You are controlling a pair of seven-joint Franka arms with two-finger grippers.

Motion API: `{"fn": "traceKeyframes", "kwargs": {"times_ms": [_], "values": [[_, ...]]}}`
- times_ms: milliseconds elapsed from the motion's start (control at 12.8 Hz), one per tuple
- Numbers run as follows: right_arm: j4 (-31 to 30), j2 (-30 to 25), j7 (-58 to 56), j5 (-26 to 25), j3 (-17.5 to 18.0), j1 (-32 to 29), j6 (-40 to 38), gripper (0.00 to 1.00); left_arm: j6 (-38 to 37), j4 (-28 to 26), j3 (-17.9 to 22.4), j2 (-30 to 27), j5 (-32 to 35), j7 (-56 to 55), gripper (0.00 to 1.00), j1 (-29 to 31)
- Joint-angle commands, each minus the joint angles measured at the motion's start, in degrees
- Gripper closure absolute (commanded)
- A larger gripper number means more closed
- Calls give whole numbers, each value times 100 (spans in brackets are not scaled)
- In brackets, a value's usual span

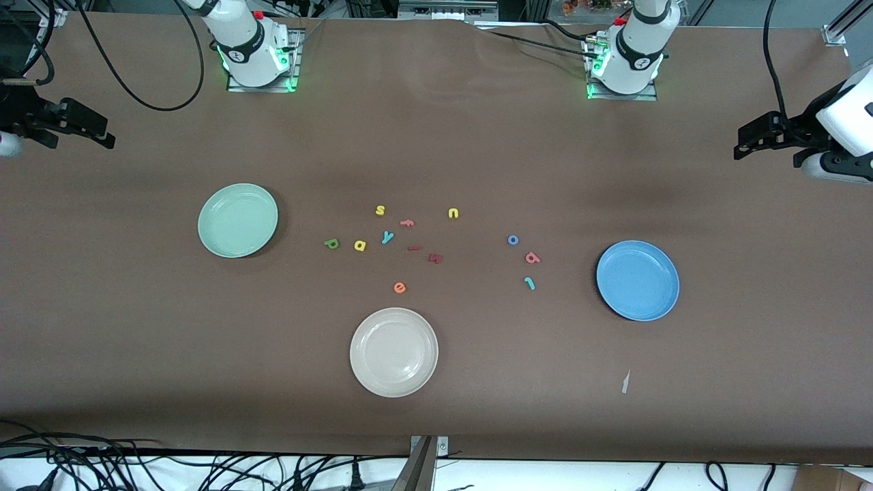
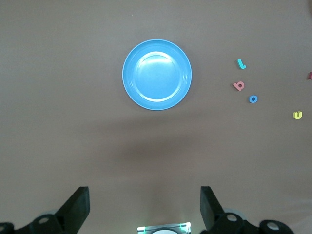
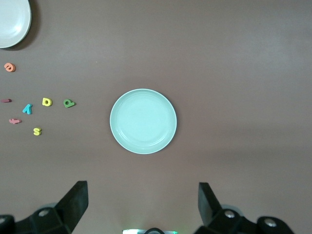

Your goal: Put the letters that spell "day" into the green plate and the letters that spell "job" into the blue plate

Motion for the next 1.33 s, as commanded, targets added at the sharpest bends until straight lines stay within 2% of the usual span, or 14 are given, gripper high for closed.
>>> {"fn": "traceKeyframes", "kwargs": {"times_ms": [0,1254], "values": [[-2,-30,-8,-29,49,-20,152,0,-117,127,29,48,-139,-40,0,59],[156,31,18,-134,58,112,74,0,23,241,29,153,-139,-40,0,-37]]}}
